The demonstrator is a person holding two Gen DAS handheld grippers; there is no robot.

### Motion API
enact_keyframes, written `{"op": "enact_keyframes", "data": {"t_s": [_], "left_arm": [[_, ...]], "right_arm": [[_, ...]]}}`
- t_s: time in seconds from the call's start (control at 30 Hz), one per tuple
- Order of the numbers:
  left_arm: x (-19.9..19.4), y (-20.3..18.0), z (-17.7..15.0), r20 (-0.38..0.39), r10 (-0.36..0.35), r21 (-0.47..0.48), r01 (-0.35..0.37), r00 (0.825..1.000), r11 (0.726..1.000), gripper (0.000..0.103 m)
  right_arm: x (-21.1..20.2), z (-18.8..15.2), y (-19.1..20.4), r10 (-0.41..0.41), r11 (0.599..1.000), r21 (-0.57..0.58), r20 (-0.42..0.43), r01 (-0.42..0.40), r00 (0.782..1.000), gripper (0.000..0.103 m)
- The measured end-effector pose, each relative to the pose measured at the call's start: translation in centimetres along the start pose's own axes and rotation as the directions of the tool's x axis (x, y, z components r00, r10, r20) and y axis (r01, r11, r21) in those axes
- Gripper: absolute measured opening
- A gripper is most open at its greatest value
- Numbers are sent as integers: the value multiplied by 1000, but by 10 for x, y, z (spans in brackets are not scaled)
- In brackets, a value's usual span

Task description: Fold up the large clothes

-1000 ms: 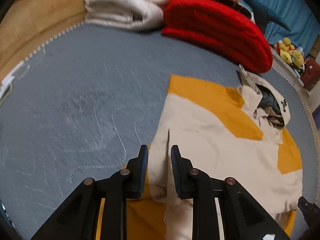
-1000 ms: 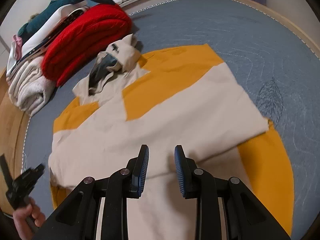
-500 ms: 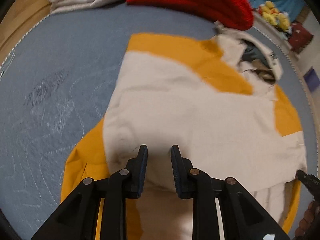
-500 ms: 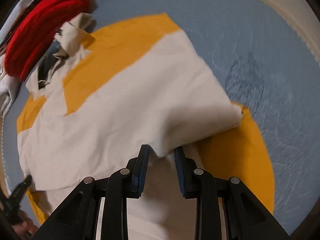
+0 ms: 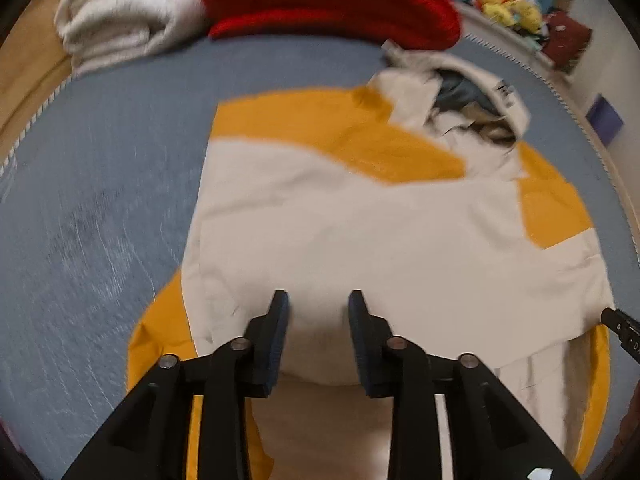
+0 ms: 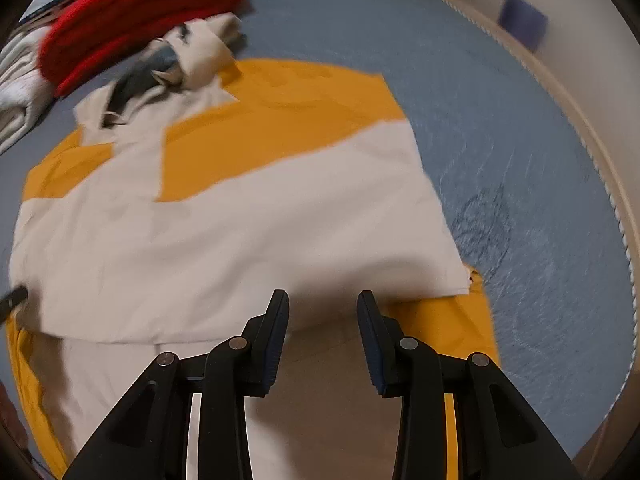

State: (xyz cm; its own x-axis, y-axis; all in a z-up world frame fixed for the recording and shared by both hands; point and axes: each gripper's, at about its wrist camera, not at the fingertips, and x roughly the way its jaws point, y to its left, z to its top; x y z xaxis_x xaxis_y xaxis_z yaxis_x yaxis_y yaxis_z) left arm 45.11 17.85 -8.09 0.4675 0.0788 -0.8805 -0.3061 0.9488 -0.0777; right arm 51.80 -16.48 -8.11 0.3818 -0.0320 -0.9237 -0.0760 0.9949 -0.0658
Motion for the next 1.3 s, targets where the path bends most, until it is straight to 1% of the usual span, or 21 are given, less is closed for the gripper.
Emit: {"op": "enact_keyframes", "data": {"t_s": [0.07,0.17,0.23,0.33,0.4,0.47,0.53,0.6,0.67,0.73,0.77,0.8,0.87,0.9,1.0,1.07,1.13,1.2,1.27,1.3], "left_arm": [[-15,-10,0,61,2,36,-4,998,999,48],[-36,-22,1,155,-2,87,-11,988,996,58],[-47,-28,2,211,-2,102,-20,978,995,62],[-56,-30,5,258,-21,89,-2,966,996,63],[-60,-33,8,276,-27,102,-1,961,995,63],[-62,-37,11,290,-23,140,-19,957,990,63],[-68,-37,15,306,-15,152,-33,952,988,63],[-76,-33,21,318,-19,137,-26,948,990,63],[-82,-28,26,332,-2,97,-32,943,995,62],[-82,-28,29,314,-5,64,-16,949,998,57],[-78,-31,33,295,-12,60,-6,955,998,56],[-73,-34,35,284,-13,64,-6,959,998,54],[-61,-43,41,255,1,70,-19,967,997,47],[-56,-47,46,242,-3,73,-15,970,997,46],[-40,-59,65,236,-22,82,3,972,997,42],[-24,-66,85,230,-29,91,8,973,996,36],[-7,-69,106,211,-43,81,27,976,996,32],[9,-71,126,193,-58,83,43,980,996,30],[30,-75,151,170,-53,87,38,984,995,25],[44,-78,167,144,-65,90,52,988,995,24]], "right_arm": [[-16,-1,5,4,1000,-31,41,-2,999,37],[-42,-6,12,8,996,-86,118,2,993,37],[-54,-10,15,19,994,-109,150,-2,989,37],[-66,-10,16,27,993,-121,181,-5,983,37],[-71,-8,16,29,992,-125,197,-4,980,37],[-74,-6,15,35,992,-124,203,-10,978,37],[-77,-5,13,46,992,-124,207,-20,977,37],[-78,-4,13,42,992,-129,213,-14,976,37],[-78,-1,13,48,991,-134,214,-20,976,37],[-77,2,13,51,990,-141,215,-21,975,37],[-76,4,13,52,989,-143,218,-20,975,37],[-76,5,14,49,989,-144,221,-17,974,37],[-75,8,14,47,989,-145,224,-14,973,37],[-74,10,14,49,989,-144,223,-17,974,37],[-71,15,13,50,992,-125,218,-23,975,37],[-69,18,10,48,993,-114,217,-24,975,37],[-68,20,9,44,994,-110,219,-20,975,37],[-66,21,6,38,994,-107,218,-15,975,37],[-61,22,3,35,995,-98,208,-15,977,37],[-59,23,1,34,995,-94,205,-15,978,37]]}}
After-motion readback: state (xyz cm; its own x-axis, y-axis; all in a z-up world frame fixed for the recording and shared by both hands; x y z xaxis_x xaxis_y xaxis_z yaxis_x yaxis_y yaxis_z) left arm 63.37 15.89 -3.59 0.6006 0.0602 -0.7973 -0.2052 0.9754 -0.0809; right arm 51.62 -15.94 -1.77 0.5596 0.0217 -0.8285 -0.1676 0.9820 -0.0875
